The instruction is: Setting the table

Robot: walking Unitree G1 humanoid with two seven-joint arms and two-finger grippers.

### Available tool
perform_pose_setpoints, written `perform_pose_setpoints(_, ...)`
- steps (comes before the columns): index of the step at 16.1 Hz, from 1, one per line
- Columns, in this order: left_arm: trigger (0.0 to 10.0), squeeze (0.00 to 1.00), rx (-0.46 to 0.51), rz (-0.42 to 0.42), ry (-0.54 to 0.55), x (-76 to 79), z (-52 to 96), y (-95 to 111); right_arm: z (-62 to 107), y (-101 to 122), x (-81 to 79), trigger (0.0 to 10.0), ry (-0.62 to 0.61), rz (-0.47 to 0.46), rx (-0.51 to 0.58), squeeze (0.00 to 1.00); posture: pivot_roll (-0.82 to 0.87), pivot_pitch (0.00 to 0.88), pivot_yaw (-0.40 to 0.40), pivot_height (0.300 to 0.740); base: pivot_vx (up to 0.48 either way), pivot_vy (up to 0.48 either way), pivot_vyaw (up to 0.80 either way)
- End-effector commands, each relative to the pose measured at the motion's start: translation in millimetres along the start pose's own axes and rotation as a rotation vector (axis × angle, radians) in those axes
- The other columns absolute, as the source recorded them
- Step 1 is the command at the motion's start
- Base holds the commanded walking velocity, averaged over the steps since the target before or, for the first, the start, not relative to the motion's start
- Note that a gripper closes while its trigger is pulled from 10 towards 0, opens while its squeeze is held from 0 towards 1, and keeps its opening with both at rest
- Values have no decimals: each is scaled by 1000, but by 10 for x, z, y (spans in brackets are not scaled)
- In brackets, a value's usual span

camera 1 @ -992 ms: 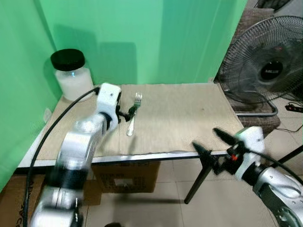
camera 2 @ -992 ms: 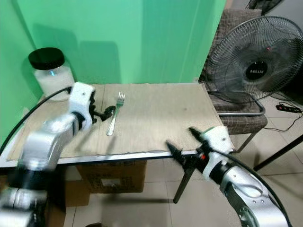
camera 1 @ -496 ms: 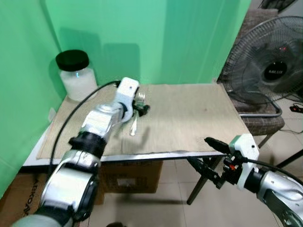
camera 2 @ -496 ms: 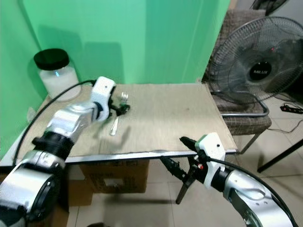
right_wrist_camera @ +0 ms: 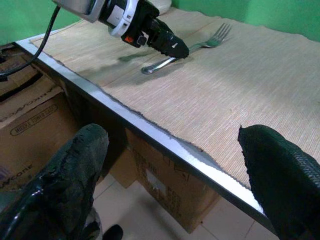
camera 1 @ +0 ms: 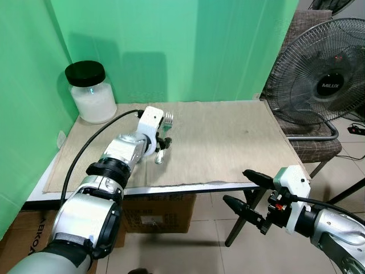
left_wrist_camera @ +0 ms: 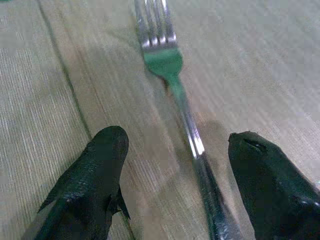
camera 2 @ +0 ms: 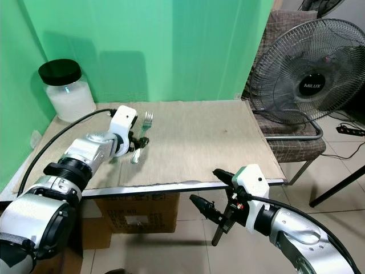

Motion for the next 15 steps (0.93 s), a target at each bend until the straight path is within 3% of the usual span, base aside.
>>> perform_pose_setpoints(1,0,0,29,-5,0,8,8,91,11,25,-21,10000,17,13,1,0,-95,0,9,740,0,0,0)
perform_pose_setpoints(15,0,0,-26,-19,24,-85,-34,-109,12,32,-26,10000,29,33,-3,0,-96,0,10,740,0,0,0)
Point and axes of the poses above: a point about 5 cm out from each wrist's last joint towards the gripper, its own z axis pointing back from the gripper into the wrist, its own y axis along the axis of the wrist's last joint, x = y × z, the point moved 1 cm from there along -z, pointing out of the wrist towards the gripper, and after that the axes turned 13 degrees about z, right-handed, at the moved point
